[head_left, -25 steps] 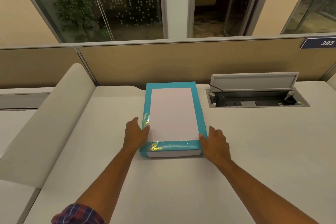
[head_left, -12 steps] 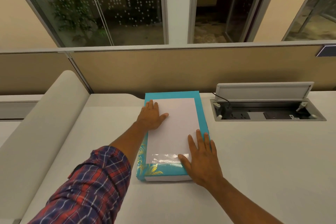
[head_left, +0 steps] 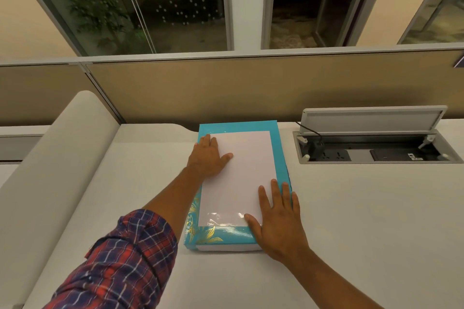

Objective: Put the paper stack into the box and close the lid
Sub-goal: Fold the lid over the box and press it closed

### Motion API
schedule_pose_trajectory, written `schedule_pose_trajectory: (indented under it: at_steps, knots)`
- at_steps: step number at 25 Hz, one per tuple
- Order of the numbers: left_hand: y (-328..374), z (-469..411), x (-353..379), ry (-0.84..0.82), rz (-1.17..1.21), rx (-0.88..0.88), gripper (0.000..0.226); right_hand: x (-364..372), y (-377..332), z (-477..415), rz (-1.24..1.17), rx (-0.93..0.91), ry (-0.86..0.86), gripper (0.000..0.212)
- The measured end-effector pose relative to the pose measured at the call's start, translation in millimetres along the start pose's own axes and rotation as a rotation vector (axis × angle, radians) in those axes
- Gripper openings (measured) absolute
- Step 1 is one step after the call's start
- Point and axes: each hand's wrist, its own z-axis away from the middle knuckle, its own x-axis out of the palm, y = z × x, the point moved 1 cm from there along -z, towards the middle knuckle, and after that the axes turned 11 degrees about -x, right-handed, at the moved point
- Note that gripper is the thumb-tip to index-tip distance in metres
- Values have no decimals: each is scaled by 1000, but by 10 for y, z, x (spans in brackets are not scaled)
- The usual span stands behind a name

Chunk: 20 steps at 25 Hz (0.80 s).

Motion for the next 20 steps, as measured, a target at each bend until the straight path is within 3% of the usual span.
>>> schedule_pose_trajectory:
  at_steps: [6,11,14,20]
  knots:
    - [-144,519,177,90,59,83,95,-355,184,-629,-64,29,114,70]
    - [-369,1155,463,114,108,3,117,-472,471,-1489,-62,-45,-57,78]
    - [-433,1238,600,130,115,14,114,-394,562,-1647,-30,-81,-117,79]
    - [-458,1200,684,145,93,20,104,-321,558,-1619,-15,-75,-68,79]
